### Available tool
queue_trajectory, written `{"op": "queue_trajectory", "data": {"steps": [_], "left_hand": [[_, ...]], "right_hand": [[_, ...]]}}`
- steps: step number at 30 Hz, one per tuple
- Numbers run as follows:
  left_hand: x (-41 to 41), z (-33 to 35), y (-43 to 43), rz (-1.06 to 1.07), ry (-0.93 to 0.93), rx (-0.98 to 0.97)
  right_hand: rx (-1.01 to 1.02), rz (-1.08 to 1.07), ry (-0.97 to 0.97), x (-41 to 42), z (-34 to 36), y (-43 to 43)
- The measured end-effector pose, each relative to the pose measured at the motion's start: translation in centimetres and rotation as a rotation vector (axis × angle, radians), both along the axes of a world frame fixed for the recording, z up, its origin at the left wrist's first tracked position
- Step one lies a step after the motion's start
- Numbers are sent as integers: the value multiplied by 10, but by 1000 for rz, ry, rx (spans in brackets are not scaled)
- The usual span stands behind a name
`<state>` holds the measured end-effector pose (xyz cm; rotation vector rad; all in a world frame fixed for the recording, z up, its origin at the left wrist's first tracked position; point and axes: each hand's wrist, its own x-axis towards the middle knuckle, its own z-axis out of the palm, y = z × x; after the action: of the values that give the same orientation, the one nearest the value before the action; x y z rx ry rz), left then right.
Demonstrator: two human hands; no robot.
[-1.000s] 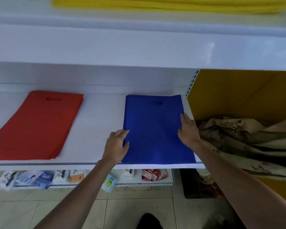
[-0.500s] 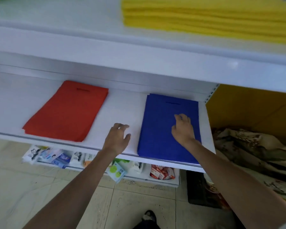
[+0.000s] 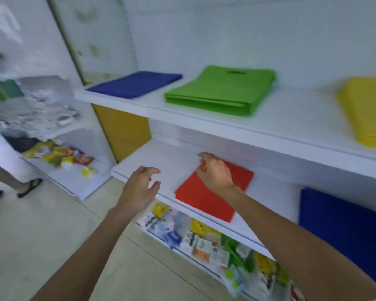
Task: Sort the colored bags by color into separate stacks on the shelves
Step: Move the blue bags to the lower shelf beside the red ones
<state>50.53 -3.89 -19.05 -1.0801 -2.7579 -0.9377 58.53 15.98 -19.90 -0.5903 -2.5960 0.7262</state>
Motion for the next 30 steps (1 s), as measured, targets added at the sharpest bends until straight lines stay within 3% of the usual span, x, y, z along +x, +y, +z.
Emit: {"op": "queue_trajectory", "data": {"steps": [4,9,18,30], "left_hand": [[-46,47,-62,75,98,4],[-102,86,-90,140,152,81],[-216,103,-49,134,128,158],[-362,125,-30,108,136,282]], "right_hand": [[61,164,45,-63,53,-51],[120,211,180,-127,106,-73],[210,262,240,-244,141,-48],[162,129,225,-366,161,-19]]}}
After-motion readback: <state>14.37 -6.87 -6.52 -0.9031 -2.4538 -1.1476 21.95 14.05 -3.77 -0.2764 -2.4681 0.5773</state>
